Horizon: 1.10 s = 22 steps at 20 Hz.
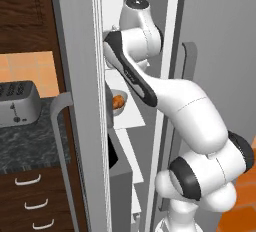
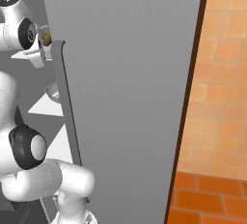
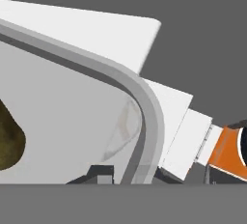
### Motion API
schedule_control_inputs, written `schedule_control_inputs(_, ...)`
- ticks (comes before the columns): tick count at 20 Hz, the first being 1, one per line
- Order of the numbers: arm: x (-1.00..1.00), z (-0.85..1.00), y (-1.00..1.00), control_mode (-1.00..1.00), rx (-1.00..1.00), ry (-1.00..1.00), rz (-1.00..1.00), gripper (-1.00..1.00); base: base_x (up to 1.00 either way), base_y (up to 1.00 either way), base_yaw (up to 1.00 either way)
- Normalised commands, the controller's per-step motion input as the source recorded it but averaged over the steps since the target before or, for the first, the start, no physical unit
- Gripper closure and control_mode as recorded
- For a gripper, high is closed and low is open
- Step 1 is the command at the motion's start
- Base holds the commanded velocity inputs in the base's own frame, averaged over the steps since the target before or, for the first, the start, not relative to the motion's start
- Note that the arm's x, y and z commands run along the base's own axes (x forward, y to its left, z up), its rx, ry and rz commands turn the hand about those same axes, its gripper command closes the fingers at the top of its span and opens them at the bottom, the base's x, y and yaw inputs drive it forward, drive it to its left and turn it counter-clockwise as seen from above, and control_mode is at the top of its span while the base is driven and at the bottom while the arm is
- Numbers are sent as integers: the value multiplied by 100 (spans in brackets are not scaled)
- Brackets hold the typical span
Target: Take the meat container that has the chicken drumstick and place it on the second highest rack of the freezer. Then take the vegetable container that has the potato and sweet potato and place it on the highest rack of the freezer.
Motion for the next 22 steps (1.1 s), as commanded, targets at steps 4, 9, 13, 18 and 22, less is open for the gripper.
schedule_control_inputs(4, 71, -23, 10, -100, 0, 0, -4, 100, 0, 0, 0)
schedule_control_inputs(9, 64, -21, 7, -100, 0, 0, -6, 100, 0, 0, 0)
schedule_control_inputs(13, 7, -1, 14, -100, 0, -4, -4, -100, 0, 0, 0)
schedule_control_inputs(18, -9, 3, 1, -100, 0, -18, -3, -100, 0, 0, 0)
schedule_control_inputs(22, -94, 20, -27, -100, 0, -35, -1, -100, 0, 0, 0)
